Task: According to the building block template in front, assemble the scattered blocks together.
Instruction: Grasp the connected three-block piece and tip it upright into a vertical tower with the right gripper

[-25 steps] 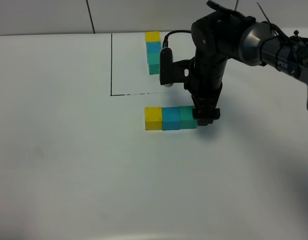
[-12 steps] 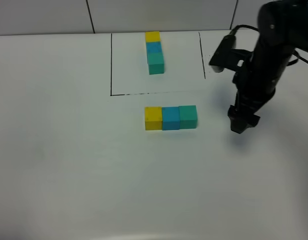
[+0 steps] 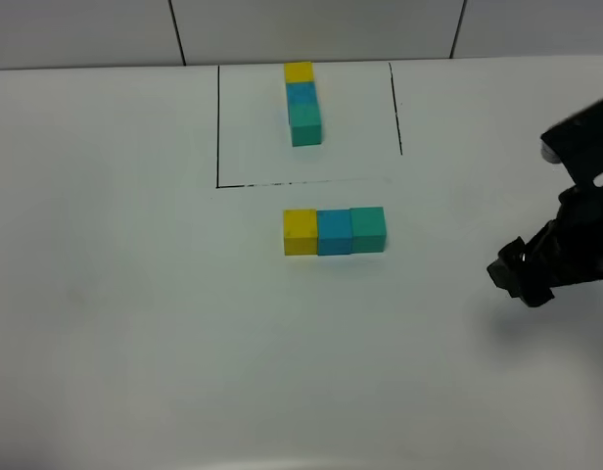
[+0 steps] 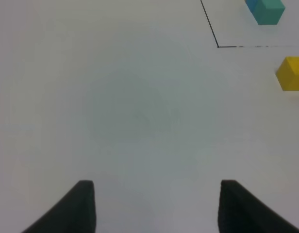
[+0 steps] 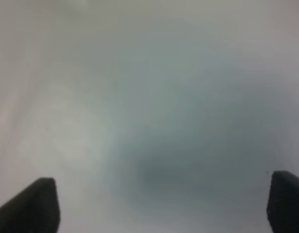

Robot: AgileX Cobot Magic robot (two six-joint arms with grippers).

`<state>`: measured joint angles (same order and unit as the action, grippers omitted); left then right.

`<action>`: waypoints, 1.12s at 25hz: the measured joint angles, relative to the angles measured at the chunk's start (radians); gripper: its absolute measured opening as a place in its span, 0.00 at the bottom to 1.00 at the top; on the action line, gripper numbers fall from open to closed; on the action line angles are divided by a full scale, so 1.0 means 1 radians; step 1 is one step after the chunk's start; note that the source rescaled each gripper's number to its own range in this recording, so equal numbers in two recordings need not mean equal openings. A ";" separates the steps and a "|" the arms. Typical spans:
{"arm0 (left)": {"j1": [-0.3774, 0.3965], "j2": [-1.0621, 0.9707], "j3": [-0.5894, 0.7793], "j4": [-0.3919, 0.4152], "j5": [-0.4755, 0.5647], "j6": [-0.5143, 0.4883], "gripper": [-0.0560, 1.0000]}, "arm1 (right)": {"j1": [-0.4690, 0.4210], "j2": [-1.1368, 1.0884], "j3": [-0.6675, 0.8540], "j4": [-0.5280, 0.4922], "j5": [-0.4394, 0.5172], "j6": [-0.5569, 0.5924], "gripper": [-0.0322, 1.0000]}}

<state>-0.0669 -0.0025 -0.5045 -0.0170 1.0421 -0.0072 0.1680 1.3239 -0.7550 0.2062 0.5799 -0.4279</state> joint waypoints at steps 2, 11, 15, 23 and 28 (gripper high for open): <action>0.000 0.000 0.000 0.000 0.000 0.000 0.25 | 0.000 -0.042 0.055 0.011 -0.043 0.052 0.75; 0.000 0.000 0.000 0.000 0.000 0.001 0.25 | 0.000 -0.037 0.093 0.008 -0.101 0.092 0.75; 0.000 0.000 0.000 0.000 0.000 0.001 0.25 | 0.017 0.018 0.008 -0.007 -0.059 -0.089 0.75; 0.000 0.000 0.000 0.000 0.000 0.000 0.25 | 0.198 0.315 -0.350 -0.045 0.127 -0.440 0.75; 0.000 0.000 0.000 0.000 0.000 0.000 0.25 | 0.290 0.555 -0.592 -0.093 0.281 -0.560 0.75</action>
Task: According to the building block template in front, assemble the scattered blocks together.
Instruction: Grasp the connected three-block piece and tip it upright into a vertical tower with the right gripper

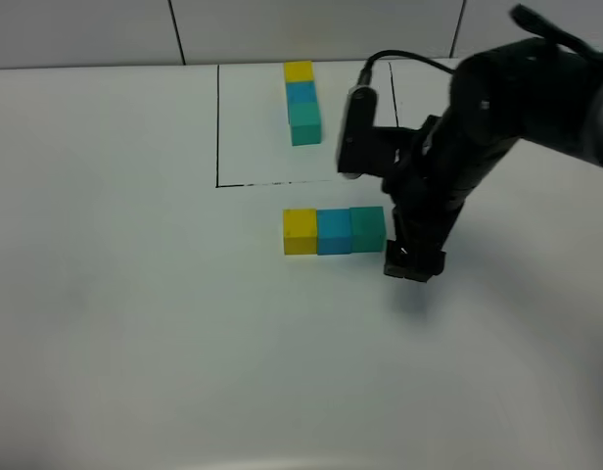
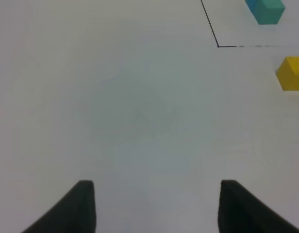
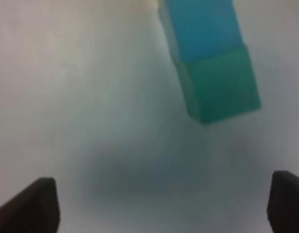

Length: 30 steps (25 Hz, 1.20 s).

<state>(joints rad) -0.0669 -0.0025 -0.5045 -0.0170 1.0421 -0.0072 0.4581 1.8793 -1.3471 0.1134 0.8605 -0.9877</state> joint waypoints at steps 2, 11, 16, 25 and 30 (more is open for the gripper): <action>0.000 0.000 0.000 0.000 0.000 0.000 0.25 | 0.025 0.090 -0.087 -0.017 0.050 -0.015 0.75; 0.000 0.000 0.000 0.000 0.000 0.000 0.25 | 0.057 0.315 -0.398 -0.044 0.157 -0.022 0.75; 0.000 0.000 0.000 0.000 0.000 0.000 0.25 | 0.057 0.381 -0.439 -0.051 0.160 -0.024 0.75; 0.000 0.000 0.000 0.000 0.000 0.000 0.25 | 0.057 0.436 -0.439 -0.049 0.097 -0.021 0.53; 0.000 0.000 0.000 0.000 0.000 0.000 0.25 | 0.057 0.436 -0.441 -0.053 0.096 0.019 0.05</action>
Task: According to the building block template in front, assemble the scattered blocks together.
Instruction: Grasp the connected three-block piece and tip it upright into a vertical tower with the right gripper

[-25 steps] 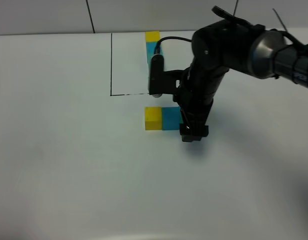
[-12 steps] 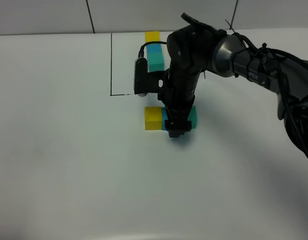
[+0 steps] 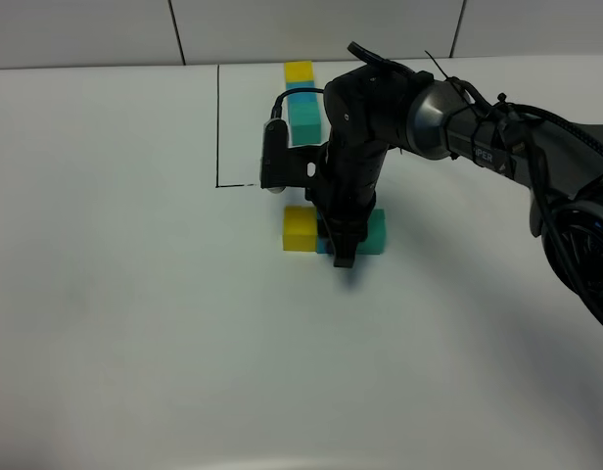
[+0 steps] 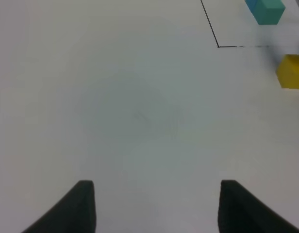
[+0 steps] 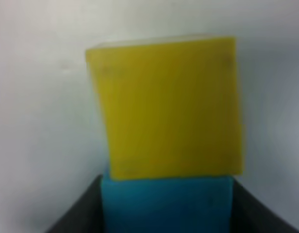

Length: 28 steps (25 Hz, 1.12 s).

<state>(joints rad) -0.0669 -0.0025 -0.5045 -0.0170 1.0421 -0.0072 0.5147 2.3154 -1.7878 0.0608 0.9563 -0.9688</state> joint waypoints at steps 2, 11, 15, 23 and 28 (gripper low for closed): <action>0.000 0.000 0.000 0.000 0.000 0.000 0.25 | 0.000 -0.002 0.000 -0.001 0.001 0.037 0.05; 0.000 0.000 0.000 0.000 0.000 0.000 0.25 | 0.000 -0.068 -0.004 -0.002 0.079 0.712 0.05; 0.000 0.000 0.000 0.000 0.000 0.000 0.25 | 0.000 -0.069 -0.004 -0.002 0.088 1.187 0.05; 0.000 0.000 0.000 0.000 0.000 0.000 0.25 | 0.016 -0.026 -0.004 0.002 0.023 1.521 0.05; 0.000 0.000 0.000 0.000 0.000 0.000 0.25 | 0.044 -0.003 -0.004 -0.023 0.019 1.590 0.05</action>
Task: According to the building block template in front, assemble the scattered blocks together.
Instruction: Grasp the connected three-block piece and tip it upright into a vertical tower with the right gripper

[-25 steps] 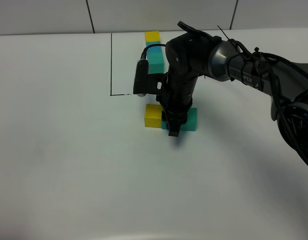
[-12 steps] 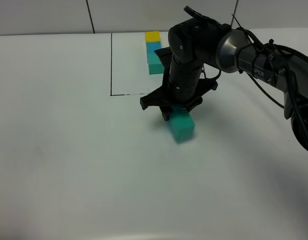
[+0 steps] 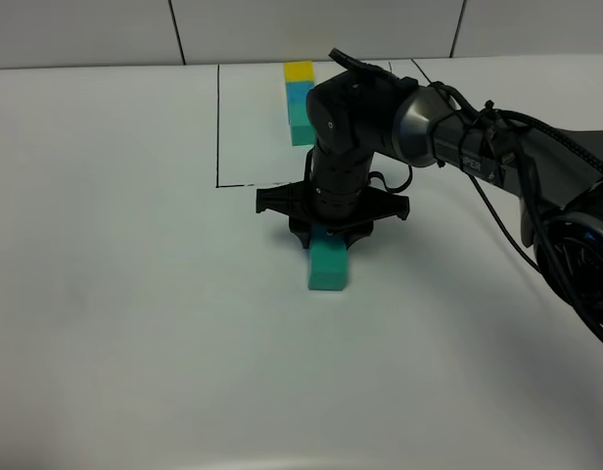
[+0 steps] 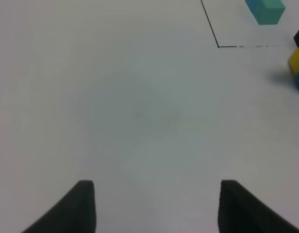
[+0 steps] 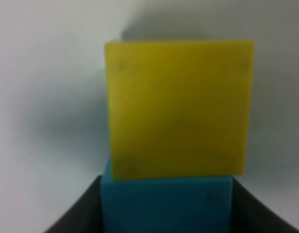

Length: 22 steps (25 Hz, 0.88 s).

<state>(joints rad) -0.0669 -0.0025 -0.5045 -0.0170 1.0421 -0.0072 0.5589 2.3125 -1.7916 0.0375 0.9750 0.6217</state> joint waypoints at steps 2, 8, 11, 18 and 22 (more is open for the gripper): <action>0.000 0.000 0.000 0.000 0.000 0.000 0.25 | 0.006 0.005 0.000 -0.015 -0.001 0.009 0.05; 0.000 0.000 0.000 0.000 0.000 0.000 0.25 | 0.017 0.006 0.000 -0.047 0.009 -0.012 0.05; 0.000 0.000 0.000 0.000 0.000 0.000 0.25 | 0.017 0.007 0.000 -0.048 0.015 -0.050 0.09; 0.000 0.000 0.000 0.000 0.000 0.000 0.25 | 0.016 0.010 0.002 -0.093 0.024 -0.067 0.89; 0.000 0.000 0.000 0.000 0.000 0.000 0.25 | 0.016 -0.011 0.002 -0.102 0.023 -0.114 1.00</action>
<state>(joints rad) -0.0669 -0.0025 -0.5045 -0.0170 1.0421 -0.0072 0.5746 2.3018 -1.7897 -0.0641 0.9983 0.5079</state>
